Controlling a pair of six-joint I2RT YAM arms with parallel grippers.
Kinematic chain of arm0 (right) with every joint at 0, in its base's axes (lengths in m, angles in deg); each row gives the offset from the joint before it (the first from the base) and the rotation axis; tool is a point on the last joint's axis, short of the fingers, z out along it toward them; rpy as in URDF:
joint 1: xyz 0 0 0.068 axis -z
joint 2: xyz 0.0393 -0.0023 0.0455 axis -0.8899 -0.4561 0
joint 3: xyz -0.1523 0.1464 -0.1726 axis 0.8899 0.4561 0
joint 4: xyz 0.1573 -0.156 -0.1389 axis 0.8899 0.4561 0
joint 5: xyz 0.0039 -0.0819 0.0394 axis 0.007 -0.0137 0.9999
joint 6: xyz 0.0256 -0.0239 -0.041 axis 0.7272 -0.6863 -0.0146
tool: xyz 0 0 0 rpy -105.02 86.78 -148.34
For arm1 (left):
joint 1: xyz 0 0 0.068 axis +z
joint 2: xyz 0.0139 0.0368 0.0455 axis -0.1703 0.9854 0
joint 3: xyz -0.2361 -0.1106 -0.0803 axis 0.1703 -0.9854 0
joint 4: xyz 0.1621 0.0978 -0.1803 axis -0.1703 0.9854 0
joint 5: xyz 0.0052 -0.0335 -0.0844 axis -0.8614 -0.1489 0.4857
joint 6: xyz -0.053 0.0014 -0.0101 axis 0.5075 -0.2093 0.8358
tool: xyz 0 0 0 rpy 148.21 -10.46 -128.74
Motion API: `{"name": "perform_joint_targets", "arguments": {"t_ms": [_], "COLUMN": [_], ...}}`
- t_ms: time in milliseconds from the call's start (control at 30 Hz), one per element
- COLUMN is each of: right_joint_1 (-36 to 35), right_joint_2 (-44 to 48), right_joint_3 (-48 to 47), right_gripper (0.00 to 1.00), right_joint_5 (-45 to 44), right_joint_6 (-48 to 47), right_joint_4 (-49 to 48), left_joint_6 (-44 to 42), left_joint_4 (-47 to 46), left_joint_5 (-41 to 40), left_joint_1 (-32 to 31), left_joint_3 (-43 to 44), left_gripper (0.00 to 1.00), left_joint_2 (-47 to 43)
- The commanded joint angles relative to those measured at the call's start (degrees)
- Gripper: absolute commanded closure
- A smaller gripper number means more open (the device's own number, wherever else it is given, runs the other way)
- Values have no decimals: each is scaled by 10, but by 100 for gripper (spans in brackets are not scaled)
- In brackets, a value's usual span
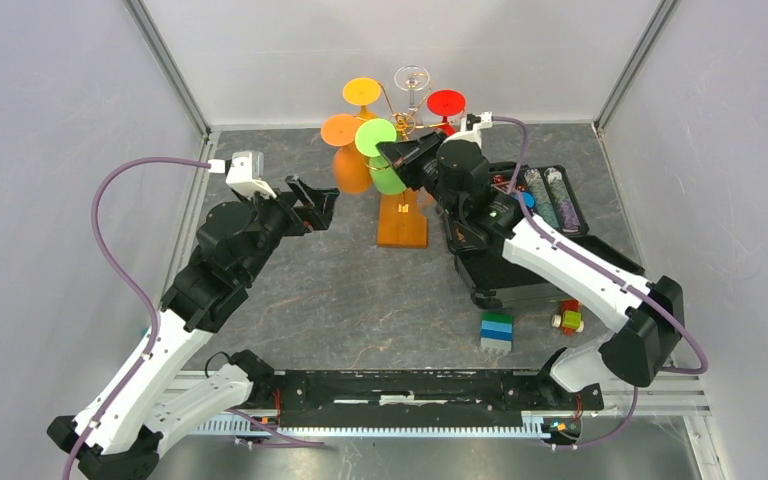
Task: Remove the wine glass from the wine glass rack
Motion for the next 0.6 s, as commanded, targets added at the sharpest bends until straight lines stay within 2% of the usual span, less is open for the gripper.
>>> {"name": "perform_joint_targets", "arguments": {"t_ms": [0, 133, 567], "right_joint_1": [-3, 0, 3], "right_joint_2": [3, 11, 119], "right_joint_3": [-44, -53, 73], "right_gripper": [100, 100, 100], "right_joint_5": [-74, -97, -68], "right_joint_6": [-31, -48, -27], "right_joint_4": [-1, 37, -11], "left_joint_6": [-22, -23, -4], "left_joint_4": [-6, -6, -8], "left_joint_5": [-11, -12, 10], "left_joint_1": [0, -1, -1], "left_joint_3": [-3, -4, -4], "left_gripper": [0, 0, 0], "left_joint_2": [-6, -8, -9]}}
